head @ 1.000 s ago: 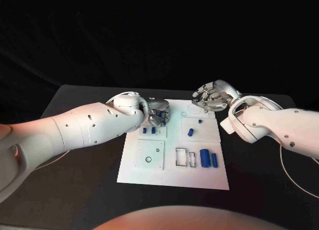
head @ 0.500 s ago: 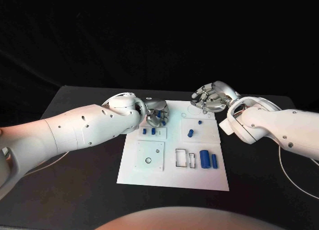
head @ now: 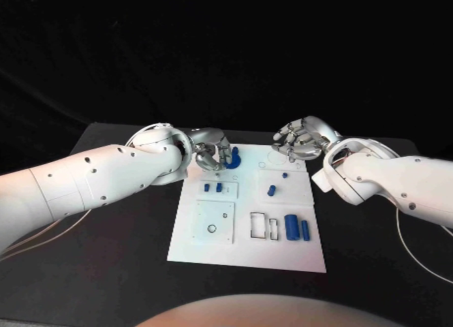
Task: Assemble the parts on the task board
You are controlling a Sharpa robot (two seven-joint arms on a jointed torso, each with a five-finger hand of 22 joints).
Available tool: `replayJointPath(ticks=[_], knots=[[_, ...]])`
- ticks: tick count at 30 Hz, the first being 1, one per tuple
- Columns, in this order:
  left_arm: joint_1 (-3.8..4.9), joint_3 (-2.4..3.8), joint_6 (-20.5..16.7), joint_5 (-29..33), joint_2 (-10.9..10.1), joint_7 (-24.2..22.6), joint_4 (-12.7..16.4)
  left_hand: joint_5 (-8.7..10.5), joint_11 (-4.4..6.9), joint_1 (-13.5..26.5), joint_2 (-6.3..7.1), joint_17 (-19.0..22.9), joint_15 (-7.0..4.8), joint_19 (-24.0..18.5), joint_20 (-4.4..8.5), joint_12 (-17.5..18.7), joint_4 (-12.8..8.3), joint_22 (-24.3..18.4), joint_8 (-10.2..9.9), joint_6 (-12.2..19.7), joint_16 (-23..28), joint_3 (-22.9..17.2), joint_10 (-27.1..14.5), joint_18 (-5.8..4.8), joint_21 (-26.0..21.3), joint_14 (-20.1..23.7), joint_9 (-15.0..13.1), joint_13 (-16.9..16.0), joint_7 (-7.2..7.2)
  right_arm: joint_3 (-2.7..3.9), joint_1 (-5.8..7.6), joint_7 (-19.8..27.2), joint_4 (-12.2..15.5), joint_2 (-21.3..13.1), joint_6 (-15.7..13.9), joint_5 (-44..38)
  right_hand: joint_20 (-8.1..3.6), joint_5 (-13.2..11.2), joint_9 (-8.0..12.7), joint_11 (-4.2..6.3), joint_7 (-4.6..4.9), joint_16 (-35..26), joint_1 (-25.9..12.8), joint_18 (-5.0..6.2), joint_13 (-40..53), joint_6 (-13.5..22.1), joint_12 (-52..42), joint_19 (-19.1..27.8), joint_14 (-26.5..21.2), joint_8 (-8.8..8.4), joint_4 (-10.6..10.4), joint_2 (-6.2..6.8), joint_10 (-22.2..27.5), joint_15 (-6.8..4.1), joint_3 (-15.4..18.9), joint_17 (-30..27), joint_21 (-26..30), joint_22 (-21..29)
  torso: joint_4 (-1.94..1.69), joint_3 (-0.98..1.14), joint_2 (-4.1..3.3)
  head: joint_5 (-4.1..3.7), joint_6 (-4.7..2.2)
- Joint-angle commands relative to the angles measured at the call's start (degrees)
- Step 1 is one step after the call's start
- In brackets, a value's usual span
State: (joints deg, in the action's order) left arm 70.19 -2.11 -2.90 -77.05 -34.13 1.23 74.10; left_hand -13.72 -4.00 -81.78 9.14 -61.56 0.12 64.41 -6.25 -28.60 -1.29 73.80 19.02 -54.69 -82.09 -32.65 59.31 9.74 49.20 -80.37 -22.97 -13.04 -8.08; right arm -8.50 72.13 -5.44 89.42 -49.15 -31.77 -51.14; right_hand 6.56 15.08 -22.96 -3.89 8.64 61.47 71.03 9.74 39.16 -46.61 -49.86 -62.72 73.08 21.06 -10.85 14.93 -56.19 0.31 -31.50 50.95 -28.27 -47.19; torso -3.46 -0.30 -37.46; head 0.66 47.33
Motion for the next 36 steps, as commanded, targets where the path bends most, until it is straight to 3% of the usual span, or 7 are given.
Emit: replayJointPath(ticks=[1,5,15,19,24,28,36], knots=[[0.06,0.07,1.24,2.41,-0.45,1.28,0.08,-0.31,-0.01,0.7,0.06,0.09,-0.02,0.32,0.01,0.39,0.1,0.07,-0.19,-0.36,0.05,0.4,0.4,-0.83,0.11,-0.24,-0.03,0.06,-0.02,0.01,-0.06,0.48,0.0,0.08,0.08,-0.51,-0.05,-0.02,-0.05,-0.1,-0.05,-0.35,-0.46,0.73,-0.07,-0.09,0.29,-0.01,0.12,0.22,0.06,0.05,-0.48,-0.13,-0.34,-0.05,0.34,0.08,-0.1,-0.05,0.03,-0.19,0.03],[-0.04,0.0,2.34,2.26,-0.86,1.62,-0.46,-0.33,0.0,0.77,0.08,0.17,-0.02,0.25,0.01,0.41,0.1,0.04,-0.2,-0.39,0.07,0.45,0.44,-0.8,-0.01,-0.22,-0.03,0.08,-0.01,0.01,-0.08,0.44,-0.02,0.11,0.1,-0.51,-0.06,-0.01,-0.05,-0.09,-0.06,-0.53,-0.47,0.73,-0.17,-0.05,0.35,-0.04,0.06,0.25,0.11,0.07,-0.42,-0.13,-0.38,-0.19,0.43,0.15,-0.15,-0.06,0.02,-0.14,0.1],[-0.61,-0.79,3.41,0.64,-0.08,1.87,-3.16,-0.34,0.02,0.81,0.12,0.34,-0.03,0.21,0.01,0.43,0.08,0.04,-0.23,-0.4,0.12,0.5,0.48,-0.8,-0.06,-0.17,-0.04,0.1,0.01,0.01,-0.14,0.57,-0.02,0.28,-0.17,-0.51,-0.06,0.0,-0.05,-0.09,-0.06,-0.58,-0.47,0.73,-0.18,-0.05,0.36,-0.04,0.04,0.25,0.13,0.07,-0.41,-0.13,-0.39,-0.25,0.45,0.17,0.13,-0.06,-0.06,0.35,0.06],[-0.94,-1.03,3.34,0.38,0.26,1.79,-3.93,-0.35,0.03,0.81,0.12,0.47,-0.04,0.19,0.01,0.44,0.06,0.03,-0.24,-0.4,0.16,0.51,0.5,-0.79,-0.1,-0.12,-0.04,0.1,0.02,0.01,-0.15,0.64,0.02,0.29,-0.44,-0.51,-0.06,0.02,-0.05,-0.09,-0.07,-0.64,-0.45,0.73,-0.25,-0.05,0.39,-0.06,0.03,0.28,0.18,0.06,-0.38,-0.13,-0.43,-0.26,0.51,0.21,0.07,-0.04,-0.09,0.18,0.1],[-1.15,-1.12,3.17,0.31,0.51,1.65,-4.33,-0.38,0.04,0.83,0.12,0.61,-0.04,0.11,0.02,0.46,0.05,-0.01,-0.27,-0.38,0.2,0.52,0.52,-0.76,-0.22,-0.07,-0.03,0.11,0.03,0.01,-0.16,0.6,0.05,0.33,-0.49,-0.51,-0.06,0.02,-0.05,-0.09,-0.07,-0.64,-0.45,0.73,-0.25,-0.05,0.39,-0.06,0.03,0.28,0.18,0.06,-0.38,-0.13,-0.43,-0.26,0.51,0.21,-0.04,-0.04,-0.08,-0.26,-0.09],[-1.21,-1.14,3.21,0.29,0.62,1.64,-4.5,-0.38,0.04,0.83,0.12,0.61,-0.04,0.11,0.02,0.46,0.05,-0.01,-0.27,-0.38,0.2,0.52,0.52,-0.76,-0.22,-0.07,-0.03,0.11,0.03,0.01,-0.16,0.55,0.11,0.36,-0.42,-0.62,-0.06,0.02,-0.05,-0.09,-0.07,-0.64,-0.45,0.73,-0.25,-0.05,0.39,-0.06,0.03,0.28,0.18,0.06,-0.38,-0.13,-0.43,-0.26,0.51,0.21,0.02,0.05,-0.07,-0.08,0.03],[-1.24,-1.23,3.9,0.24,1.01,1.82,-4.74,-0.42,0.06,0.84,0.07,0.47,-0.05,0.17,0.02,0.47,0.04,0.04,-0.29,-0.4,0.17,0.52,0.57,-0.78,-0.13,-0.12,-0.03,0.12,0.04,0.01,-0.16,0.45,0.23,0.35,-0.35,-1.17,-0.07,0.05,-0.04,-0.08,-0.07,-0.81,-0.4,0.73,-0.33,-0.03,0.42,-0.09,-0.01,0.31,0.26,0.05,-0.36,-0.14,-0.49,-0.41,0.58,0.27,0.04,-0.05,-0.05,-0.05,0.25]])
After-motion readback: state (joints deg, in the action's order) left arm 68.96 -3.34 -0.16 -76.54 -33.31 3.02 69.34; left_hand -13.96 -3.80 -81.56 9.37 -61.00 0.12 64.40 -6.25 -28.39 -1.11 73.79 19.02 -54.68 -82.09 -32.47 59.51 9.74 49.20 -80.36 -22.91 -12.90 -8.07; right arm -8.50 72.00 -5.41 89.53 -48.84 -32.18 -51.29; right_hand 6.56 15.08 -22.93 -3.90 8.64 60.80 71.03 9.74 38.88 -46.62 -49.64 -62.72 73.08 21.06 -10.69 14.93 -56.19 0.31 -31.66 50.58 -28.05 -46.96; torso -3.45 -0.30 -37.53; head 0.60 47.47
